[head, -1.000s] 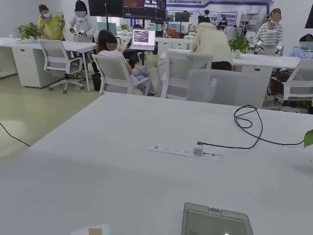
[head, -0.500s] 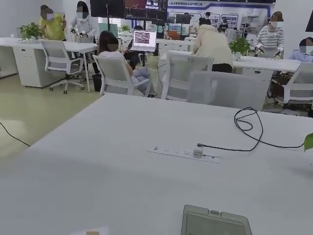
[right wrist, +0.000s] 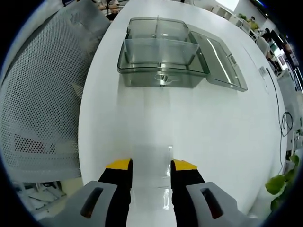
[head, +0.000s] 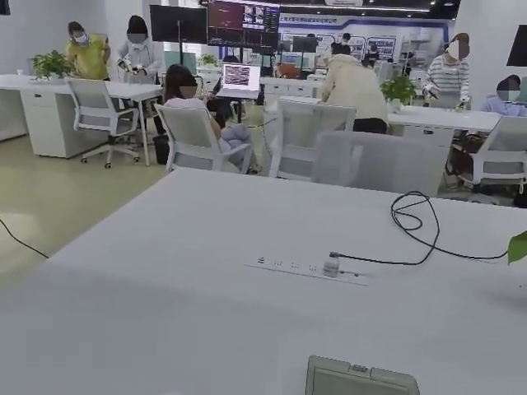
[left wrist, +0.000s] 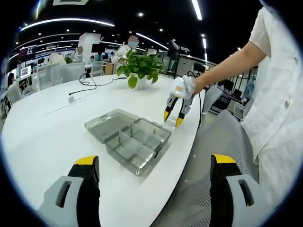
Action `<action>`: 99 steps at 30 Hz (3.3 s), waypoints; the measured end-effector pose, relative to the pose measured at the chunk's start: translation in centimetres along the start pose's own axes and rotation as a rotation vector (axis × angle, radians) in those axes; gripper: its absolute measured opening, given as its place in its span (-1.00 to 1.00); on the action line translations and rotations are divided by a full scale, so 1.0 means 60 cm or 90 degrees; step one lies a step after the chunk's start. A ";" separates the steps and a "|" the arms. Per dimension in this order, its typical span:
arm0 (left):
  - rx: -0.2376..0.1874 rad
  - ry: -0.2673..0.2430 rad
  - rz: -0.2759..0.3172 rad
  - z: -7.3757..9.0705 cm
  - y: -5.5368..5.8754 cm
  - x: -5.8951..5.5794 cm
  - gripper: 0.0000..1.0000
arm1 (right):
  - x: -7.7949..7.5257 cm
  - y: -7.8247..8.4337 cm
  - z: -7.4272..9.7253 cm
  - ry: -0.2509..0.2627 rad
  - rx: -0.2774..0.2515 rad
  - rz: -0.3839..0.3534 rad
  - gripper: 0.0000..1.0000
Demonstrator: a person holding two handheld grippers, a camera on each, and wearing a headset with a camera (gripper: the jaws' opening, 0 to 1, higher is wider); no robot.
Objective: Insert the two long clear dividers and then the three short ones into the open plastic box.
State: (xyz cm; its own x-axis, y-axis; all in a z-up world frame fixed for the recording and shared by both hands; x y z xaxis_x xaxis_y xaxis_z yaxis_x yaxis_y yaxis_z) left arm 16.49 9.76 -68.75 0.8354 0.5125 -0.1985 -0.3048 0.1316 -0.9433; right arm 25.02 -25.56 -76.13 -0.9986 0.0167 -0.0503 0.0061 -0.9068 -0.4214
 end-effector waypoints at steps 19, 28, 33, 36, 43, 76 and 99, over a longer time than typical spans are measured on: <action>-0.079 -0.016 0.072 -0.007 -0.063 -0.001 0.88 | 0.022 -0.109 0.116 0.106 -0.119 0.007 -0.35; -0.121 -0.011 0.186 -0.035 -0.102 -0.012 0.69 | 0.043 -0.190 0.173 0.155 -0.186 0.015 -0.35; -0.131 -0.002 0.245 -0.052 -0.113 -0.021 0.55 | 0.059 -0.227 0.190 0.169 -0.216 0.022 -0.34; -0.142 0.006 0.266 -0.060 -0.121 -0.028 0.49 | 0.067 -0.244 0.196 0.172 -0.228 0.023 -0.34; -0.140 0.020 0.351 -0.081 -0.131 -0.042 0.19 | 0.082 -0.275 0.202 0.177 -0.243 0.045 -0.34; -0.065 0.082 0.453 -0.126 -0.117 -0.085 -1.00 | 0.115 -0.327 0.189 0.163 -0.212 0.131 -0.34; -0.069 0.065 0.453 -0.125 -0.114 -0.078 -1.00 | 0.108 -0.331 0.196 0.166 -0.222 0.134 -0.31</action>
State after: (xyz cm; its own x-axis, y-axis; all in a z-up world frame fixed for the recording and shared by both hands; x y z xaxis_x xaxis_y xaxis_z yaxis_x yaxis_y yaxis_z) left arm 18.08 0.09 -63.33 0.4915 0.3594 -0.7933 -0.7482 -0.2919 -0.5958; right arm 17.78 -12.37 -57.46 -0.9277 -0.0063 -0.3733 0.2680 -0.7073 -0.6541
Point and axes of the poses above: the centre of the closed fingertips' face, and the gripper's own axes: z roughly backward along the fingers, x roughly to its left, y roughly out of its underside, the point moved 9 cm from there along z, roughly backward along the fingers, and after that the axes turned 11 degrees about -x, right-handed, at the moved point
